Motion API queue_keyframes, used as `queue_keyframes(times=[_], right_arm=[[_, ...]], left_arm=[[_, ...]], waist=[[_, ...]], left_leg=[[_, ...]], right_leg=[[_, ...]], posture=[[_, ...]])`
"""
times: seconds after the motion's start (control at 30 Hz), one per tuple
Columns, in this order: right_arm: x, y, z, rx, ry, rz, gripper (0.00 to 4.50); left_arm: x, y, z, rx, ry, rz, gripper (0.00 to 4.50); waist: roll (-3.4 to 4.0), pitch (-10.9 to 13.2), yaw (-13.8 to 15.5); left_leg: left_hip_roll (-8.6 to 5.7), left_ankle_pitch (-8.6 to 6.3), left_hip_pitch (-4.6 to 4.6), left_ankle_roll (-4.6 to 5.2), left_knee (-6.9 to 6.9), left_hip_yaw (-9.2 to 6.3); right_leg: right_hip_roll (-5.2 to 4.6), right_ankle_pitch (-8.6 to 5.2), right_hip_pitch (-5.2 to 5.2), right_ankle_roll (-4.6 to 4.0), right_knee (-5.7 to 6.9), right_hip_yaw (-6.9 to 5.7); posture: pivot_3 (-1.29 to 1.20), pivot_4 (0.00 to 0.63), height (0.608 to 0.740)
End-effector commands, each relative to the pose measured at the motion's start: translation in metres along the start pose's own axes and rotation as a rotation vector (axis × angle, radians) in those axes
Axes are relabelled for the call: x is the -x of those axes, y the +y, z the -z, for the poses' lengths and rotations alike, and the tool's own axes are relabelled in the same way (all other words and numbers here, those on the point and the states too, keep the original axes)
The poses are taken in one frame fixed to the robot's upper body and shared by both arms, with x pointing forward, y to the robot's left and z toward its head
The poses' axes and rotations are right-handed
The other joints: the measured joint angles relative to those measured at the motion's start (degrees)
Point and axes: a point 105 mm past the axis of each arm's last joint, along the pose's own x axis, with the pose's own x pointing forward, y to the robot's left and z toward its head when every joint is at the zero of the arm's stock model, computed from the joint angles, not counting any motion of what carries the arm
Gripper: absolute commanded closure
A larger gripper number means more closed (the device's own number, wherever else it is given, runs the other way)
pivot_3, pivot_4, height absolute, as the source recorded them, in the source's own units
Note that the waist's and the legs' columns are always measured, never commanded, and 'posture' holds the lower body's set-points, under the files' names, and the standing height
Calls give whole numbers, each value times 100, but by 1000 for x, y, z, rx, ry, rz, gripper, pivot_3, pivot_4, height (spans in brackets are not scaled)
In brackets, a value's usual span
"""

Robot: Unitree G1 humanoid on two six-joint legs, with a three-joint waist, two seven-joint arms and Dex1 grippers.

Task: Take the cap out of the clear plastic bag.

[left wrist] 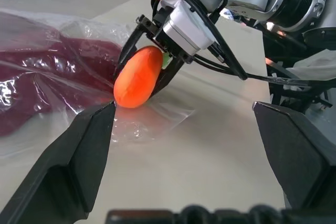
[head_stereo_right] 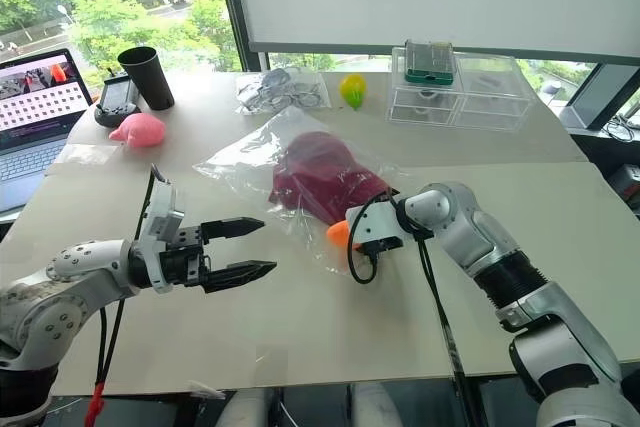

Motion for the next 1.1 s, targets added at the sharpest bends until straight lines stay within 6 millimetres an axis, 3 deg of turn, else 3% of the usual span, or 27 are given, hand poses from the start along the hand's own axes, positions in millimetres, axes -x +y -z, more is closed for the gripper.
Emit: queue_keyframes(times=[0.03,0.1,0.27,0.4,0.6,0.7,0.87,1.03,1.1], right_arm=[[11,-13,-7,19,-16,51,3164],[11,-13,-7,7,-21,52,3760],[24,-17,-19,-114,-108,86,3760],[45,-35,-15,-269,-149,170,3760],[82,-86,52,-500,92,493,3760],[84,-98,98,-514,338,621,3760],[76,-88,151,-544,619,723,3760],[89,-73,178,-518,791,845,3760],[106,-67,189,-489,870,920,3165]], left_arm=[[1,-5,-9,-40,-20,9,0],[1,-5,-9,-41,-18,8,0],[0,-6,-7,-37,-13,15,0],[1,-9,-6,-31,-4,23,0],[3,-6,-5,-38,-7,-13,0],[1,-10,-4,-37,-11,-10,0],[0,-12,-2,-33,-24,-33,0],[0,-15,-1,-28,-34,-50,0],[2,-18,1,-20,-33,-57,0]], waist=[[0,0,1],[0,0,1],[0,0,6],[0,0,3],[0,0,-7],[0,0,-34],[0,0,-46],[1,1,-31],[1,1,-40]], left_leg=[[0,0,0,0,0,0],[0,0,0,0,2,0],[-1,0,2,0,6,-1],[-1,0,11,0,11,-2],[-2,0,15,0,35,0],[-2,1,21,-1,39,2],[-3,0,17,-1,38,1],[-10,0,5,0,34,-1],[-11,0,3,-1,34,0]], right_leg=[[0,0,0,0,1,0],[0,0,0,0,4,0],[0,-2,-1,0,22,0],[0,-4,1,-2,37,1],[0,-3,9,-3,46,1],[0,-2,10,-4,50,5],[1,-4,8,-11,51,6],[-6,-4,2,-9,48,9],[-7,-4,2,-8,46,10]], posture=[[0,150,740],[0,150,740],[0,150,740],[0,150,740],[0,150,740],[0,150,740],[0,150,740],[0,150,740],[0,150,740]])
